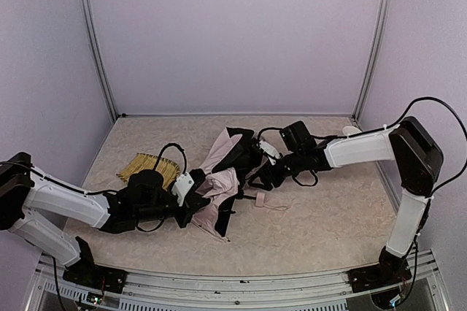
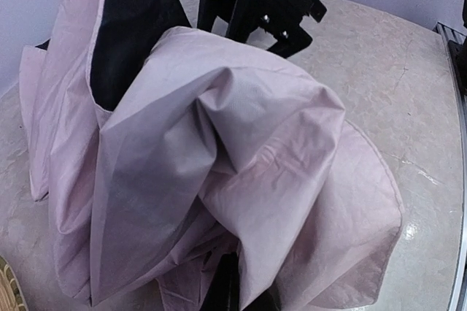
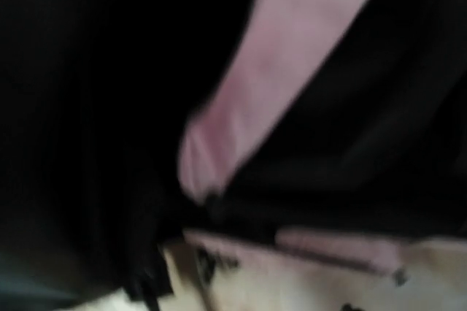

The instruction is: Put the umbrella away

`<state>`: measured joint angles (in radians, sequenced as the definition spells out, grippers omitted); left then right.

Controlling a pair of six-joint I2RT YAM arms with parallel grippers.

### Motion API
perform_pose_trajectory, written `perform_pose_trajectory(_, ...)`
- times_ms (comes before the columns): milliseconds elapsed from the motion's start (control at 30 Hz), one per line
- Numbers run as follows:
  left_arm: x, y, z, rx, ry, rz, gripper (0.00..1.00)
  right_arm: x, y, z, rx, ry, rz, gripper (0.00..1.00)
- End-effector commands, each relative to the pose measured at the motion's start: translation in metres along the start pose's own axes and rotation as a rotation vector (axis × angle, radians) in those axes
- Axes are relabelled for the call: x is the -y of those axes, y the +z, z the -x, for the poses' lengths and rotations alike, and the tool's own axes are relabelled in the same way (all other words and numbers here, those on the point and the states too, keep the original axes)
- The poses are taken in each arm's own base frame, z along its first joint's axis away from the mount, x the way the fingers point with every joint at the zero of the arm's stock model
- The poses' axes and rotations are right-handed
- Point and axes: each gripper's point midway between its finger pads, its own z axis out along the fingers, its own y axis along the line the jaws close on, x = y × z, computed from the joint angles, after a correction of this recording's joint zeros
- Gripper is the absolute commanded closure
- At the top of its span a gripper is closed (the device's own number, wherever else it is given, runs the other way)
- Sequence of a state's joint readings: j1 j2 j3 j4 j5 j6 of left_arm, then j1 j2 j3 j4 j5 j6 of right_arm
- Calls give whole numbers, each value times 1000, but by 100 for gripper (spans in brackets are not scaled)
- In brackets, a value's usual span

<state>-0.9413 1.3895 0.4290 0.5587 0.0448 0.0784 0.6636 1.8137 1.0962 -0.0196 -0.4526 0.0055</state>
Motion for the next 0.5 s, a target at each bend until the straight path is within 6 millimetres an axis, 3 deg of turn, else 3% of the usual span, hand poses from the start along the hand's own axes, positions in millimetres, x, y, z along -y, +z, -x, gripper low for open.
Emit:
perform_pose_trajectory(0, -5, 2, 9, 16, -1, 12, 100, 0, 18, -64, -222, 19, 16, 35)
perform_pose_trajectory(133, -4, 1, 7, 12, -7, 6, 100, -17, 21, -72, -208, 40, 110, 25)
perform_pose_trajectory(300, -3, 1, 6, 8, -12, 1, 100, -29, 27, -88, -202, 33, 147, 24)
perform_pose_trajectory(467, -2, 1, 6, 9, -12, -3, 100, -37, 16, -69, -98, 2, 147, 26)
